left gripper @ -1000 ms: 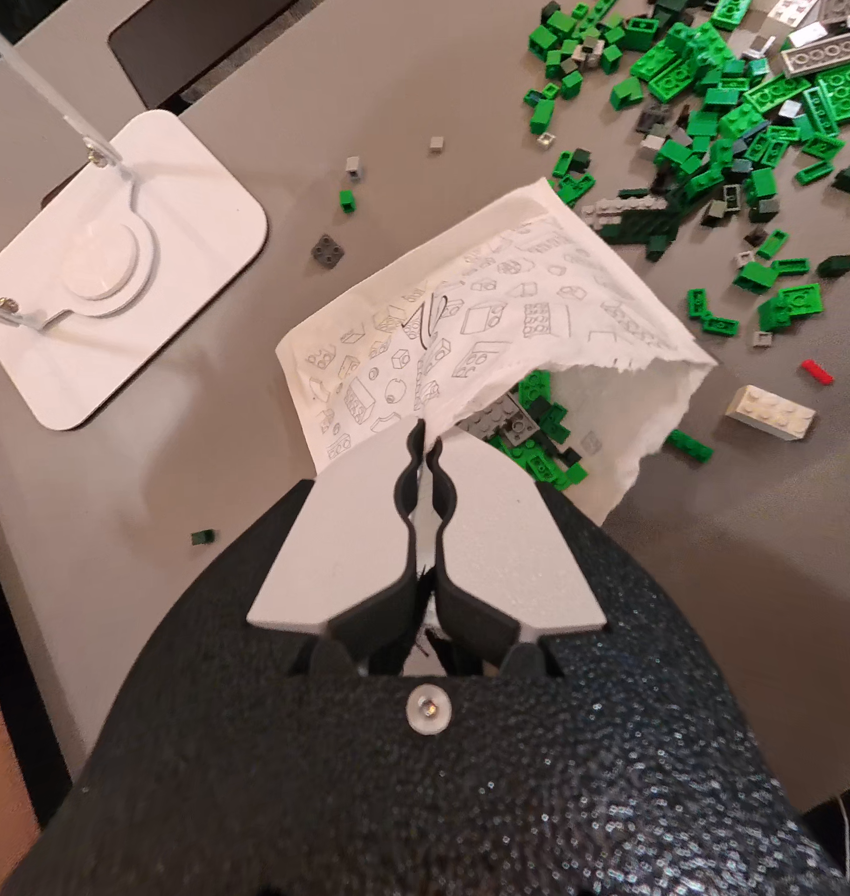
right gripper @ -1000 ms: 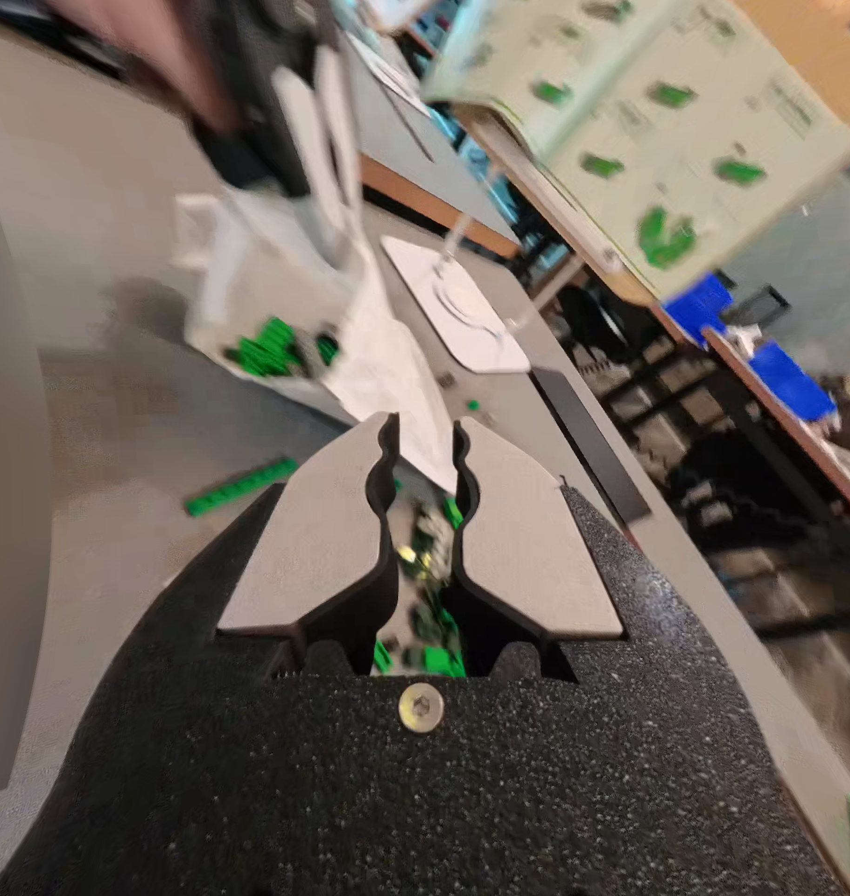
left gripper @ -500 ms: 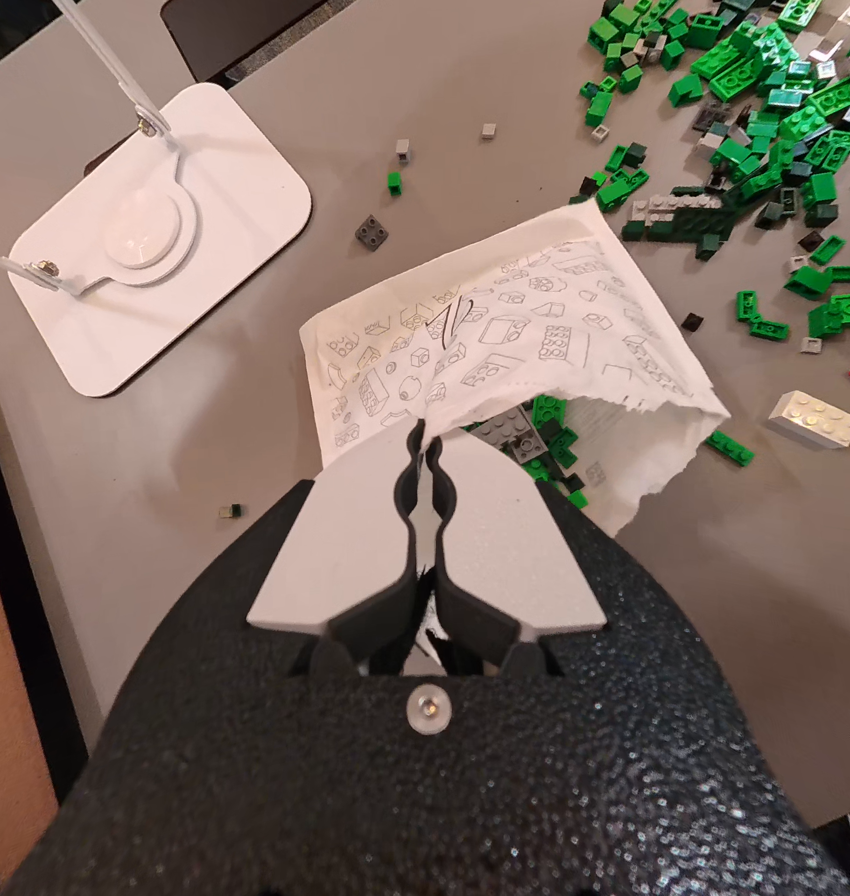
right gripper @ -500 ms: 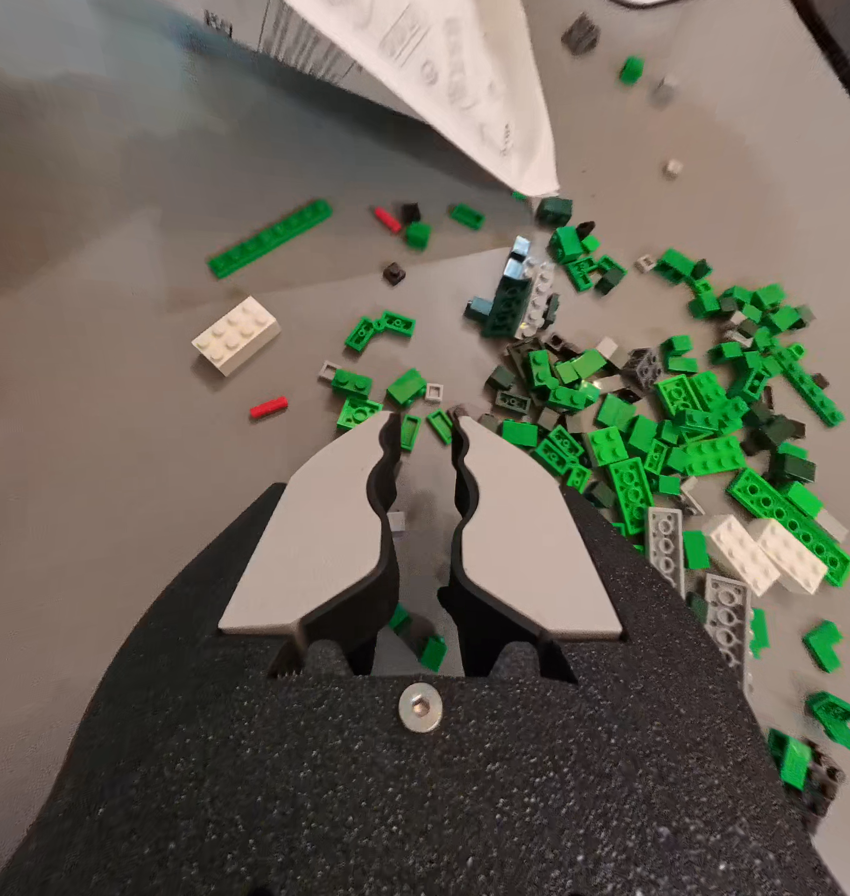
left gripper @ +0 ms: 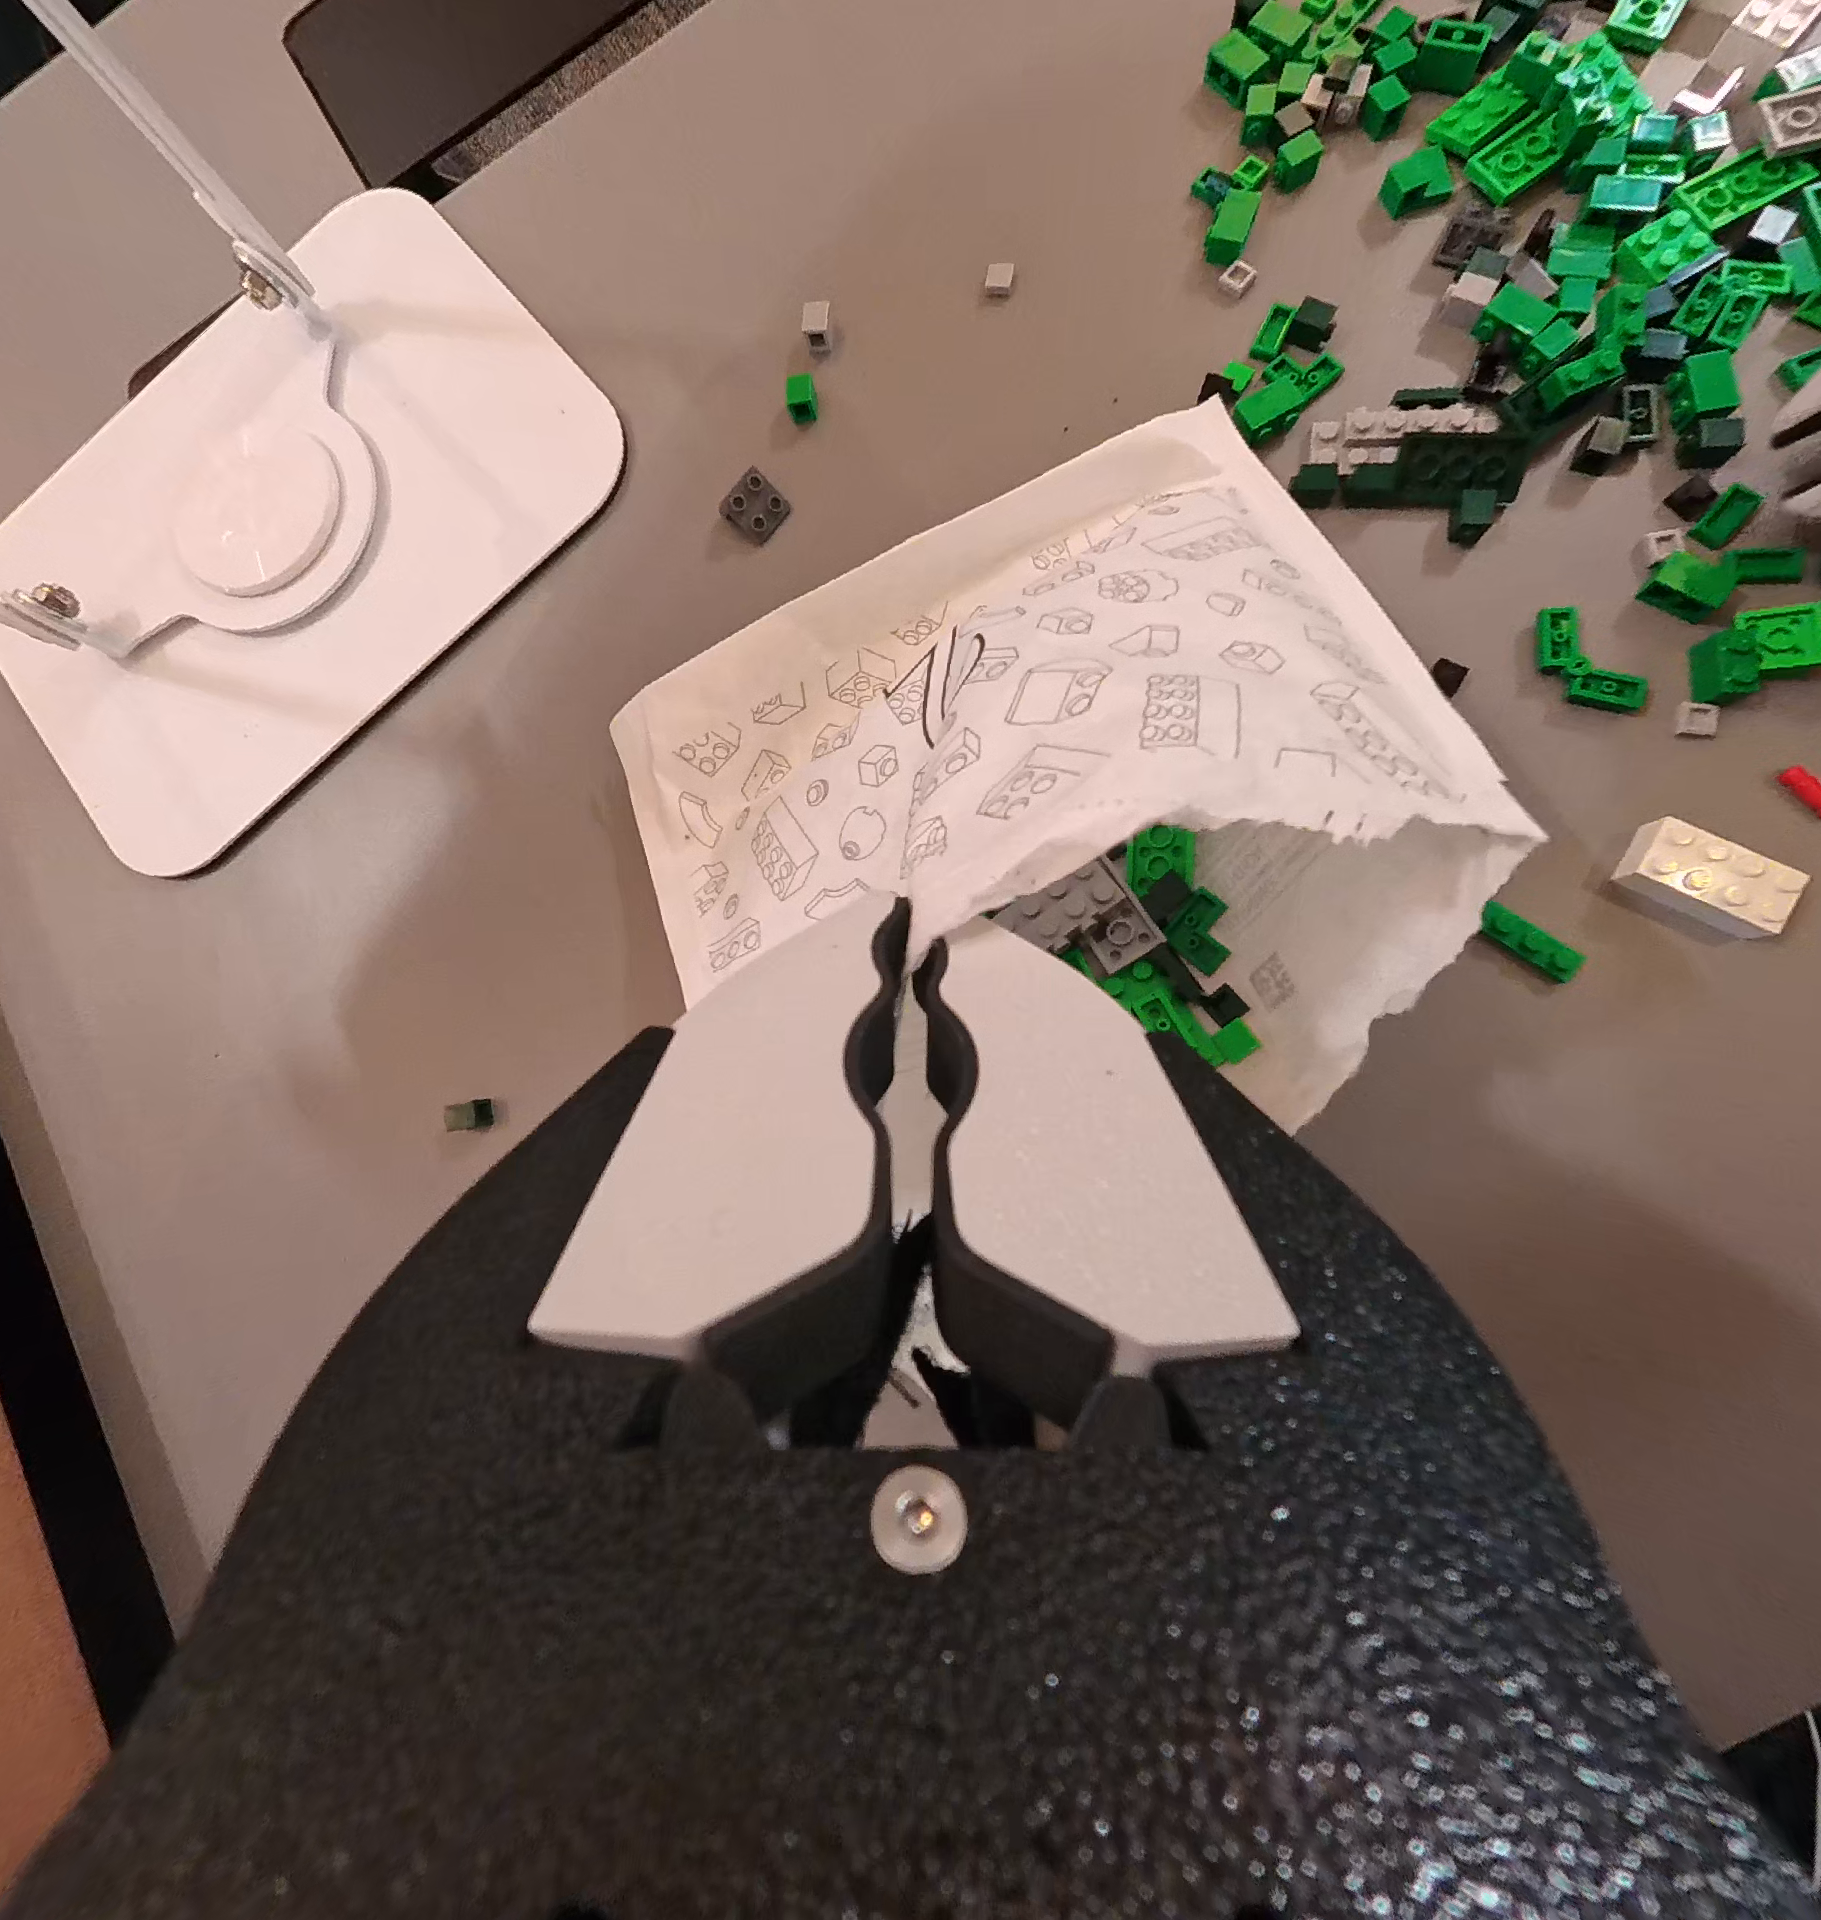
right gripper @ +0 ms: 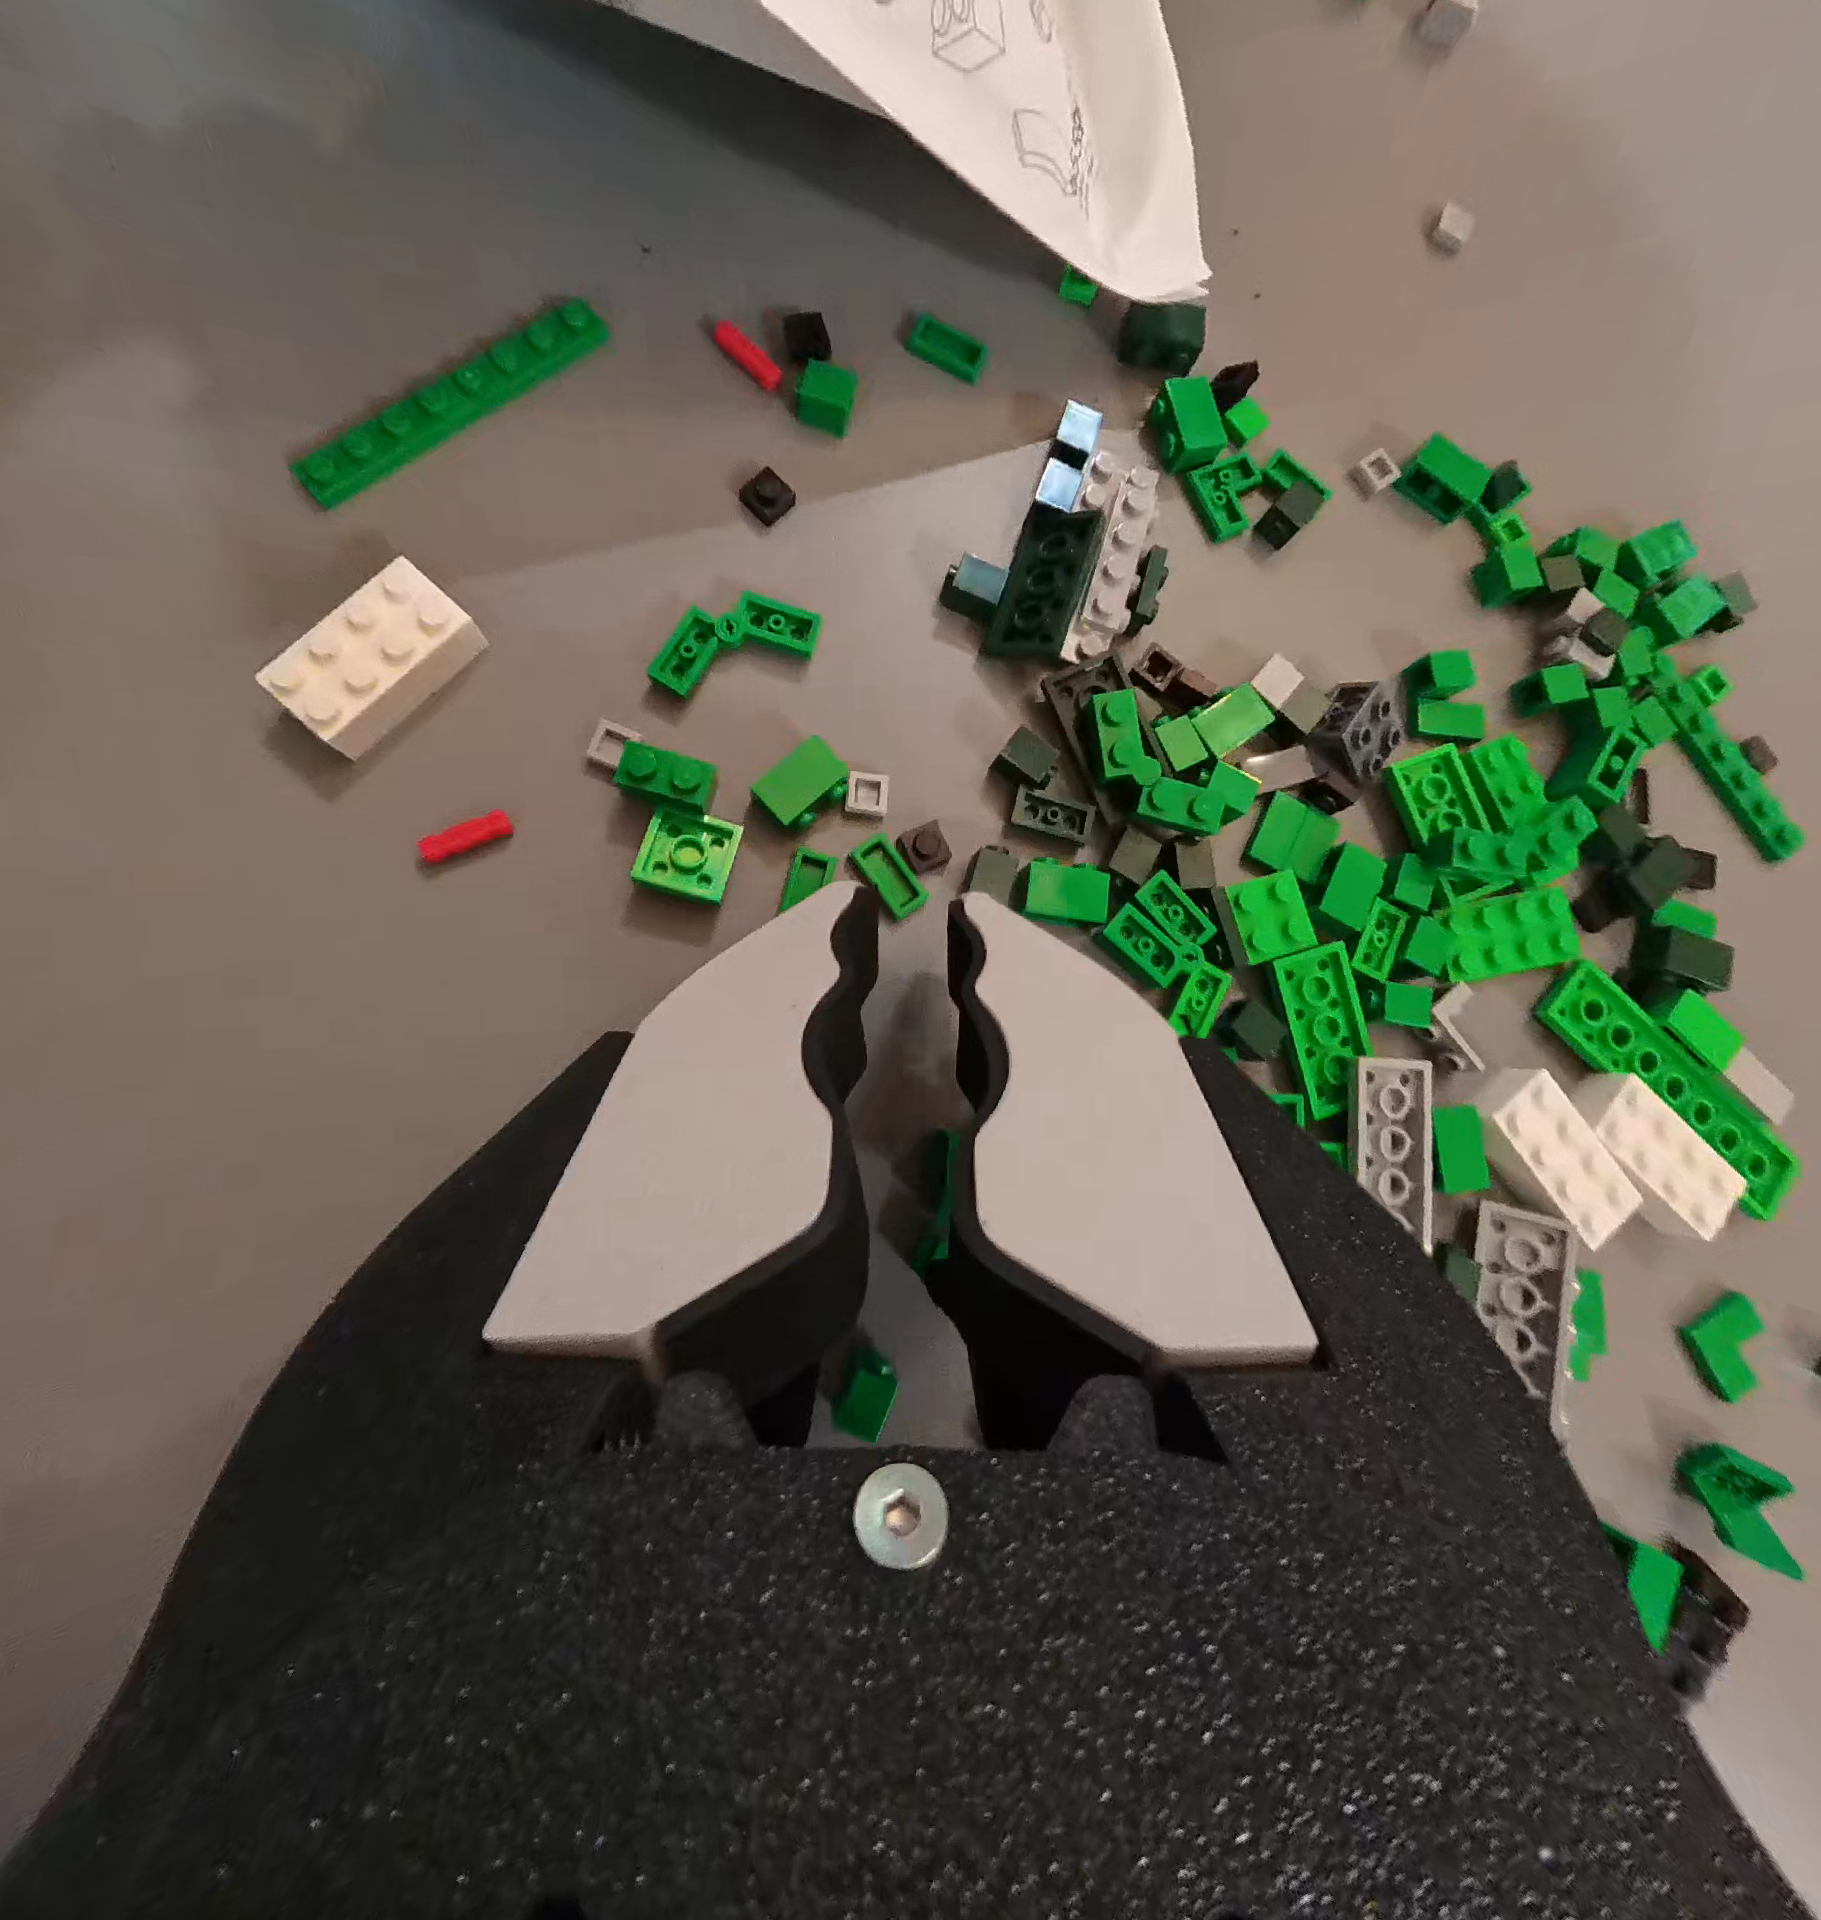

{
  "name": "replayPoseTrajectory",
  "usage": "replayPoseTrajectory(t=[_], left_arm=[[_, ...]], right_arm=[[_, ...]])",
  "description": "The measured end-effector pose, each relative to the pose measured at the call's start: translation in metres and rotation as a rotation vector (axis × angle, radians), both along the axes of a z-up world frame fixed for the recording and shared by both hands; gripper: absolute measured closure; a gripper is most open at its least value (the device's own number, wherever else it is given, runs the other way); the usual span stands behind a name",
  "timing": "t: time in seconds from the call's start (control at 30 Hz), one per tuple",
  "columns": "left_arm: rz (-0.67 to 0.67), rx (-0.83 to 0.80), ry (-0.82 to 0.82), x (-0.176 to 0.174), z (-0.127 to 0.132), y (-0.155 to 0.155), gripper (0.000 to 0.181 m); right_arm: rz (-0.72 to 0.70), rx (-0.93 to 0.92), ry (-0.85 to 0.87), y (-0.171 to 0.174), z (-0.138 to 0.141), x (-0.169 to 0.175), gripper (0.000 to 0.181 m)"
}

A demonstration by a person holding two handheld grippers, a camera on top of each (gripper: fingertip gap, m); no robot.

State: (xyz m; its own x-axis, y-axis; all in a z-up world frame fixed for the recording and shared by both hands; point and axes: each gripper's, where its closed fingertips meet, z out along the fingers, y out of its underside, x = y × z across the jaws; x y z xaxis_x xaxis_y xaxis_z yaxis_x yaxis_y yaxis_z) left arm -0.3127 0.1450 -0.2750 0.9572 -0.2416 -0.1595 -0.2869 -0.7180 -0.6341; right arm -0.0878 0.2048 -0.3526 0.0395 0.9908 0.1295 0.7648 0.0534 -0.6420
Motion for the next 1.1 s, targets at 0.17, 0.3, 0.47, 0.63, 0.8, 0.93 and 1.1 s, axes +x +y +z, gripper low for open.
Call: replayPoseTrajectory(t=[0.17, 0.3, 0.47, 0.63, 0.8, 0.93, 1.1], left_arm=[[-0.008, 0.004, -0.001, 0.001, 0.002, -0.001, 0.181], [-0.013, -0.001, -0.007, 0.002, 0.001, -0.001, 0.181], [-0.017, -0.002, -0.010, 0.003, 0.001, -0.001, 0.181], [-0.023, 0.002, -0.009, 0.008, 0.002, 0.000, 0.181], [-0.042, 0.009, -0.004, 0.016, 0.004, 0.001, 0.181], [-0.054, 0.010, -0.004, 0.020, 0.004, 0.001, 0.181], [-0.060, 0.009, -0.002, 0.022, 0.004, 0.000, 0.181]], right_arm=[[0.043, -0.081, -0.023, -0.005, -0.007, -0.006, 0.162], [0.058, -0.083, -0.039, -0.008, -0.009, -0.006, 0.164], [0.065, -0.030, -0.056, -0.005, -0.009, -0.004, 0.175], [0.112, 0.073, 0.126, -0.019, 0.039, -0.028, 0.175], [0.289, 0.275, 0.333, -0.080, 0.096, -0.104, 0.175], [0.302, 0.480, 0.217, -0.091, 0.078, -0.139, 0.172], [0.314, 0.438, 0.228, -0.095, 0.078, -0.133, 0.163]])
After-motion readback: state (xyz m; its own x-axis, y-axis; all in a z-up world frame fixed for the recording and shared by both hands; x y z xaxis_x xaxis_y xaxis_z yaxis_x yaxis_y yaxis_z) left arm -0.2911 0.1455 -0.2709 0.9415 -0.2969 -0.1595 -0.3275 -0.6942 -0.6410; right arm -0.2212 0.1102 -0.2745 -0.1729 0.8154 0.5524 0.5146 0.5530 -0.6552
